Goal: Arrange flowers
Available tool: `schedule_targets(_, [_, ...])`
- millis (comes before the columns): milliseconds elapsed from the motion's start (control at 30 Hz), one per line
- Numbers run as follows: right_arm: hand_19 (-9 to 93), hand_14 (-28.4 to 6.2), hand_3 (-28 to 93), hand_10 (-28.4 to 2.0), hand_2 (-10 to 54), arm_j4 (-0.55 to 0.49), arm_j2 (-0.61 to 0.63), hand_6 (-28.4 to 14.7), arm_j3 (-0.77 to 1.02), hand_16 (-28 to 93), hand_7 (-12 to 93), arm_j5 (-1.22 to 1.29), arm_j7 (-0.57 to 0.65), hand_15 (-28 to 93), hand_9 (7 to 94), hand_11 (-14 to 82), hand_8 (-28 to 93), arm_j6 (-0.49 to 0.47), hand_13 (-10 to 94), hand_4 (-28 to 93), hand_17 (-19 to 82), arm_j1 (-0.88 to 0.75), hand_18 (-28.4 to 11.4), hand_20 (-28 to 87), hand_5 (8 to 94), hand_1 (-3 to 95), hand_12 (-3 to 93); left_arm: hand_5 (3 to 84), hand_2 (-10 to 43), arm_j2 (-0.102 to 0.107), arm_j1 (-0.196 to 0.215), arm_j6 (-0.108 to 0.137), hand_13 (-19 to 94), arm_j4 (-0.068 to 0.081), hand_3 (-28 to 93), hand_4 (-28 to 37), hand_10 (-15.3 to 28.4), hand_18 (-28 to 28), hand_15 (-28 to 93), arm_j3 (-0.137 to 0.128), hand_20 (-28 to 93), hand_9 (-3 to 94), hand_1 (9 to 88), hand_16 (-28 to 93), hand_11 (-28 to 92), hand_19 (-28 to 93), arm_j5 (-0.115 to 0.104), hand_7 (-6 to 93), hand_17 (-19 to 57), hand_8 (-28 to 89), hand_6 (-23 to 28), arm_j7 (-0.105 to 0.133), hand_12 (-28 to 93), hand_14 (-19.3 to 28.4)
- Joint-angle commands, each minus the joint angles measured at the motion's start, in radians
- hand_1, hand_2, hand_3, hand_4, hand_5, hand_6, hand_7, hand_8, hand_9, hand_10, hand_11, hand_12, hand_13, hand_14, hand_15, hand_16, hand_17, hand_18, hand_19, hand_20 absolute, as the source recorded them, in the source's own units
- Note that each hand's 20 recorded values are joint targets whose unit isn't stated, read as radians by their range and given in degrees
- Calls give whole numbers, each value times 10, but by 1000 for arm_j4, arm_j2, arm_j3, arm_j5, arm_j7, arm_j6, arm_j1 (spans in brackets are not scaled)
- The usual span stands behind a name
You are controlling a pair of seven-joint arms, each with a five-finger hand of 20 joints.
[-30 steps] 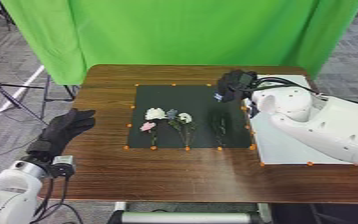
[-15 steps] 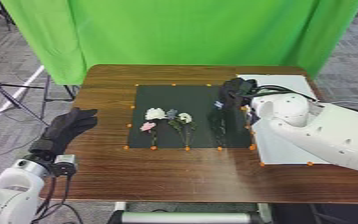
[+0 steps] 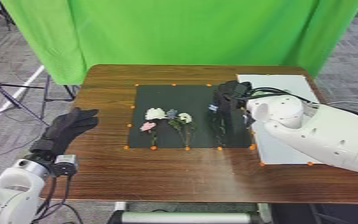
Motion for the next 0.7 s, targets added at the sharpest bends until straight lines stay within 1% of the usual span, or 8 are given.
schedule_targets(33, [932,-20,510,-98,-29,-22,3,45,9,320,241,-8,11,719,739,147,36,-50,836,-152,577,19,-149,680,654,521,212,427,166,-4,8,-11,298,-3,534,-283,163,111,158,-8,100,403,222,-33,179,142,2,100,3,-54,59,-2,87,186])
schedule_targets(300, [932,-22,569,-102,-52,-49,17,40,40,319,229,-1,16,721,708,141,40,-85,831,-160,571,28,-149,677,626,466,210,428,164,-4,8,-16,298,-3,541,-283,162,110,159,-10,100,402,219,-33,180,140,2,101,4,-55,58,-7,88,186])
schedule_targets(433, [932,-24,603,-108,-63,-74,31,39,104,318,212,18,18,719,687,132,26,-119,826,-165,568,18,-150,675,613,435,209,427,164,-3,8,-17,299,-4,538,-283,162,110,160,-10,100,404,221,-33,181,139,3,102,5,-55,57,-10,88,185])
schedule_targets(467, [932,-24,613,-108,-65,-77,32,39,128,318,205,26,17,717,681,130,17,-128,825,-164,565,12,-150,673,609,426,210,427,164,-4,12,-14,299,-6,540,-283,162,109,160,-12,101,404,220,-33,181,139,2,103,5,-56,56,-10,88,185])
schedule_targets(500, [932,-25,620,-109,-67,-85,40,39,148,317,199,34,23,716,677,128,7,-127,823,-165,563,9,-150,669,607,418,210,428,164,-3,6,-18,299,-3,540,-283,162,110,160,-9,101,403,220,-33,181,139,2,103,5,-56,57,-11,88,185])
schedule_targets(533, [932,-25,631,-110,-70,-87,43,41,177,317,196,34,28,713,674,126,-15,-123,823,-166,560,-2,-150,666,605,407,212,428,163,-2,6,-19,299,-4,542,-283,162,110,161,-9,101,404,219,-33,181,139,2,103,5,-56,57,-13,89,185])
schedule_targets(600, [932,-26,639,-117,-67,-84,48,41,213,318,198,35,64,709,667,121,-79,-87,820,-161,557,-13,-152,661,600,387,213,428,163,-2,3,-24,299,-1,541,-283,162,110,160,-8,101,404,220,-33,181,140,3,103,5,-56,56,-15,88,185])
schedule_targets(700, [932,-29,646,-122,-73,-61,46,35,262,317,186,54,150,701,647,107,-93,-84,818,-151,550,-30,-158,653,578,353,211,430,162,-2,6,-24,300,-3,541,-283,162,109,162,-10,101,404,219,-34,181,140,3,105,5,-57,56,-18,89,185])
